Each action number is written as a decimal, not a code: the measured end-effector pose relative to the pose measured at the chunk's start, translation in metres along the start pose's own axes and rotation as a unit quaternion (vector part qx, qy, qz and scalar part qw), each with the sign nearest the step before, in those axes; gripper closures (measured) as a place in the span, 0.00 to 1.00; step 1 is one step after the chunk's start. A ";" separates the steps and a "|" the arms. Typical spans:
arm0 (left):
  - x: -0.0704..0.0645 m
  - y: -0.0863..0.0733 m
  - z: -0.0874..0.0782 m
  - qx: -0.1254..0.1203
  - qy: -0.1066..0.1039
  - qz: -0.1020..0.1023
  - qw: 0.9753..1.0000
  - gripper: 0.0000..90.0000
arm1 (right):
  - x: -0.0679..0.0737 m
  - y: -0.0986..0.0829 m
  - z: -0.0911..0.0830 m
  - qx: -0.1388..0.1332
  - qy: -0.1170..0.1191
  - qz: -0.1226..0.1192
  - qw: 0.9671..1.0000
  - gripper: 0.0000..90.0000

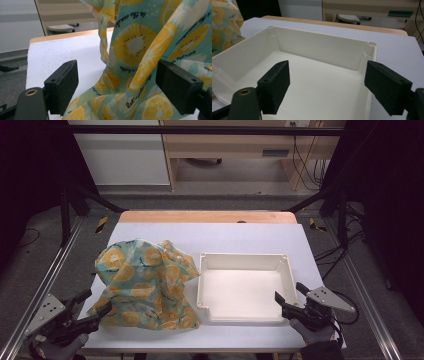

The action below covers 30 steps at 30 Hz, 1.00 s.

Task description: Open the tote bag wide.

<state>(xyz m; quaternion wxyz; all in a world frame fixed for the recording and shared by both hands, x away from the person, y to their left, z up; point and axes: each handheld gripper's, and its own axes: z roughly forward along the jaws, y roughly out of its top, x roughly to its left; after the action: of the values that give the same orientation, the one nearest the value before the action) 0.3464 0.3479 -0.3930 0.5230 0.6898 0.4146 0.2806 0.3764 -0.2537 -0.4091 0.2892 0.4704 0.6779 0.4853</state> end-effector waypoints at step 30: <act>-0.011 0.037 -0.012 -0.037 -0.016 0.030 0.999 0.30 | 0.060 0.041 0.013 -0.017 0.097 -0.050 0.994 0.37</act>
<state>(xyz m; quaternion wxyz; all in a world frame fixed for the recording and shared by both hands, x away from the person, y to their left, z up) 0.3418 0.3404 -0.3538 0.5467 0.6862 0.3746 0.2998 0.3782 -0.1903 -0.3721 0.2537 0.3816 0.7168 0.5255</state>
